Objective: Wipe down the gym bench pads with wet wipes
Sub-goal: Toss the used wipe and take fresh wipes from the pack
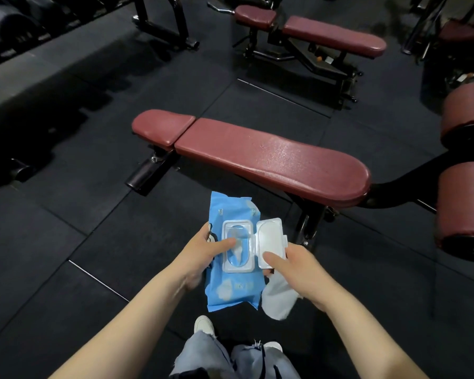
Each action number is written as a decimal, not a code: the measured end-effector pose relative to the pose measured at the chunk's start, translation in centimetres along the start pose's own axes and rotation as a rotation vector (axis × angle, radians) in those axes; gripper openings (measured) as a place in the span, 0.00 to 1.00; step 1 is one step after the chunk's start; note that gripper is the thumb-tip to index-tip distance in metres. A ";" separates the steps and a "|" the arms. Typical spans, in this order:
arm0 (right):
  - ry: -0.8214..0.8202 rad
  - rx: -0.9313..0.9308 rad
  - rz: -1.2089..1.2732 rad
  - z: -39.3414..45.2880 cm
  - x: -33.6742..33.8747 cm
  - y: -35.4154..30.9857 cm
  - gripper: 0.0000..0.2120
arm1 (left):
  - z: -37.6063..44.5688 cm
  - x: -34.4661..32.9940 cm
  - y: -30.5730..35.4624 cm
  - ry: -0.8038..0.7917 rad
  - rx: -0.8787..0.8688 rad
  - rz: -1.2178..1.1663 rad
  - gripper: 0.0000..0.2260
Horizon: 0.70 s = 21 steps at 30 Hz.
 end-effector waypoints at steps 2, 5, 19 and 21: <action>0.012 0.018 -0.009 -0.1 -0.3 -0.1 0.07 | 0.2 0.1 0.3 -0.007 -0.031 0.079 0.20; -0.016 0.054 0.014 -0.3 -0.9 -0.3 0.09 | 0.2 0.2 0.7 0.134 -0.067 0.309 0.19; 0.026 -0.005 0.116 -1.1 0.0 0.6 0.10 | -0.6 -0.5 -0.3 -0.016 0.111 -0.026 0.17; 0.011 0.014 0.158 -1.2 -0.3 0.3 0.10 | -0.6 -0.9 -0.3 -0.045 0.082 0.038 0.18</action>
Point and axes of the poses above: each hand's wrist, its own z-axis towards the middle knuckle, its own x-axis out of the back of the hand, y = z × x, the point moved 5 cm from there along z, towards the middle knuckle, and after that the axes turned 2 degrees about z, right-handed, at the moved point
